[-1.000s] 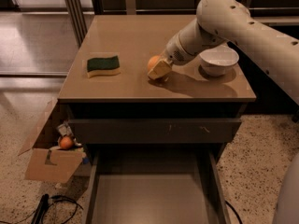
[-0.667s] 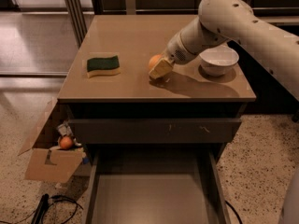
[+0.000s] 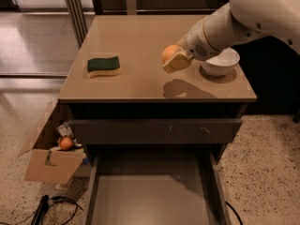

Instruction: Place orange into middle drawer

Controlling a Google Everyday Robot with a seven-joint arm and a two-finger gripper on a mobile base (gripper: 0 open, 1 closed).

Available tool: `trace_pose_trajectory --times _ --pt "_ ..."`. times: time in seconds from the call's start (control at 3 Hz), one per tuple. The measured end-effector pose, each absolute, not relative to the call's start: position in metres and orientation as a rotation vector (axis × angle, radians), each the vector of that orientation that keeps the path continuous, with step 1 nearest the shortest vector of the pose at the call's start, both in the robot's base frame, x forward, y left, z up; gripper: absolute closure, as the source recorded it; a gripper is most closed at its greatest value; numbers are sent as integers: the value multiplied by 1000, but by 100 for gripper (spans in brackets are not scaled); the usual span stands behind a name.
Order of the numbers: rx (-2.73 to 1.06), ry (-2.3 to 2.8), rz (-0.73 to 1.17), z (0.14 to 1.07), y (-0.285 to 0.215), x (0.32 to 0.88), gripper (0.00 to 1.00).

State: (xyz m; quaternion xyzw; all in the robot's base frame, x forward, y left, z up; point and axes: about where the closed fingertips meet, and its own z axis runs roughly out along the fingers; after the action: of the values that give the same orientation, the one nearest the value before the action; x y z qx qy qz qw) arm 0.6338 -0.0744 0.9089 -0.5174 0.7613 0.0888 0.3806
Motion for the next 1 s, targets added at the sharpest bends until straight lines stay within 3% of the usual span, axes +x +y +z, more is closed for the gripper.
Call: trace_pose_trajectory --times 1.0 --pt "-1187 1919 203 897 -121 497 100"
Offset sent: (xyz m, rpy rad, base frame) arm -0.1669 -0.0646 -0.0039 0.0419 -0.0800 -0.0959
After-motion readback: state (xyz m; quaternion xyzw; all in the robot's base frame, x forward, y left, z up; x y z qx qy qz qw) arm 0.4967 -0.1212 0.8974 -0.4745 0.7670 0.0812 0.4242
